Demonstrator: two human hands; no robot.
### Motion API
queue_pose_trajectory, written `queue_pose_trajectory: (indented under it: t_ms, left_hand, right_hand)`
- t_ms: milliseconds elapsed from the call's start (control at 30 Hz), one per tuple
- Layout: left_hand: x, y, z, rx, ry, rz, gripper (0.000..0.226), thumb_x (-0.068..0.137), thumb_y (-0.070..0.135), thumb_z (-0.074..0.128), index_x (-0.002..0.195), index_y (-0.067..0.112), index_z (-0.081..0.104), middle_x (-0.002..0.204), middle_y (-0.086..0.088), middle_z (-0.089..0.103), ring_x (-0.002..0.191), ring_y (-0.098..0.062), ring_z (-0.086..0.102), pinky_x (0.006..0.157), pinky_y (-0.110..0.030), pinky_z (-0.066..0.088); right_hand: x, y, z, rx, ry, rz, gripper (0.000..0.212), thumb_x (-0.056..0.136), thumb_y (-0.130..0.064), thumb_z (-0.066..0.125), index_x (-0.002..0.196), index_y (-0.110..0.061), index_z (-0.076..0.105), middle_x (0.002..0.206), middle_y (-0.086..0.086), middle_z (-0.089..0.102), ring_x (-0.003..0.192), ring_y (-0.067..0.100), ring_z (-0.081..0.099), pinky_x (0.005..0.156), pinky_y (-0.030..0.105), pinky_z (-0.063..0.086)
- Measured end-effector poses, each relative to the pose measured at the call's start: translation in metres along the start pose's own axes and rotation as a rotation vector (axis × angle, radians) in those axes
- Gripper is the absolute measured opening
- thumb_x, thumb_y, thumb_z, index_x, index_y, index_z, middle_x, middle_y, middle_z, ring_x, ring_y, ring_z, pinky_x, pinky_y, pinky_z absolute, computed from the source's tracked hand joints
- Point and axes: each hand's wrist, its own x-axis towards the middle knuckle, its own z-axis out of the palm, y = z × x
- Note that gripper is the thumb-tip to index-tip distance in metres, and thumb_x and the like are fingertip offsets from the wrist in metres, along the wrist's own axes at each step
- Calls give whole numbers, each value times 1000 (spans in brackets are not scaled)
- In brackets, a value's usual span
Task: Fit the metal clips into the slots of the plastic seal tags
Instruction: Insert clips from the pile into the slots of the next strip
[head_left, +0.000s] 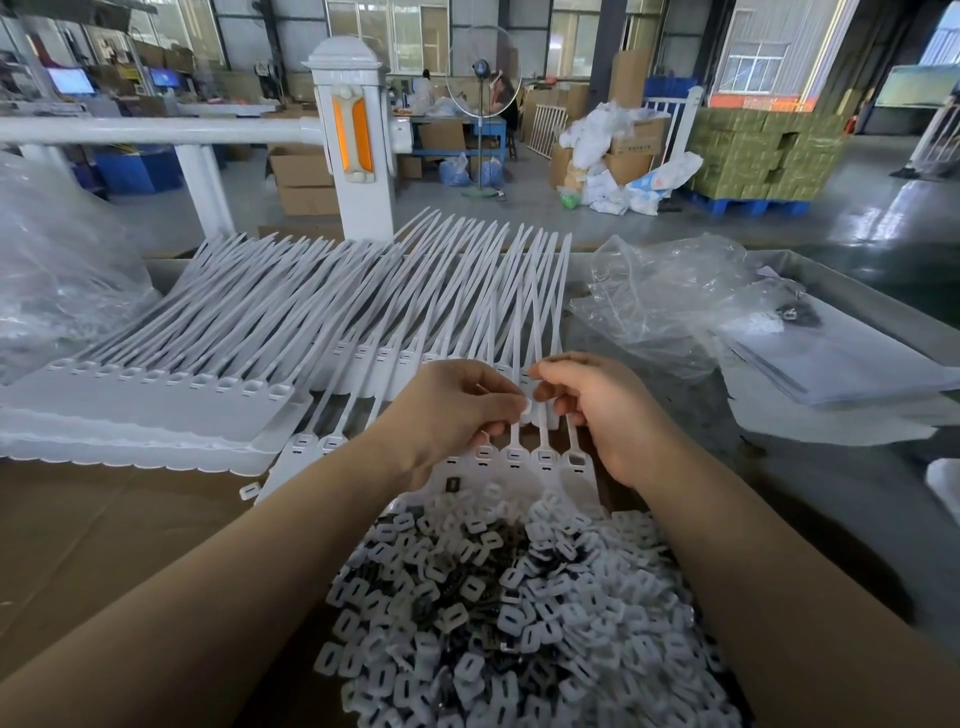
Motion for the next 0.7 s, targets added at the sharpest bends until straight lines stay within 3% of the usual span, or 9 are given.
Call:
queue_pose_trajectory:
  t_ms: [333, 467, 567, 700]
  left_hand:
    - [-1, 3, 25, 114, -53, 97, 1, 83, 12, 75, 84, 12, 74, 66, 3, 72, 54, -2, 59, 48, -9, 41]
    - [0, 3, 21, -3, -13, 44, 6, 87, 12, 71, 92, 8, 73, 78, -6, 76, 62, -8, 65, 48, -12, 42]
    - [1, 3, 16, -78, -4, 5, 10, 88, 9, 71, 96, 4, 72, 77, -7, 76, 57, -6, 64, 47, -13, 43]
    - [2, 3, 12, -78, 15, -3, 10, 84, 9, 74, 93, 4, 74, 73, -7, 74, 53, -7, 58, 46, -15, 43]
  right_hand:
    - [0, -4, -1, 167, 6, 89, 14, 94, -18, 61, 96, -9, 72, 72, 1, 64, 67, 18, 54, 55, 31, 44]
    - [0, -3, -2, 137, -4, 74, 13, 93, -17, 61, 90, -12, 73, 72, -1, 65, 61, 13, 55, 44, 21, 44]
    - [1, -2, -2, 82, 1, 55, 15, 92, -17, 61, 83, -16, 73, 76, 1, 65, 63, 12, 56, 45, 18, 42]
    - [2, -1, -2, 56, 2, 42, 17, 92, -16, 61, 82, -17, 74, 76, 0, 65, 68, 14, 52, 58, 26, 38]
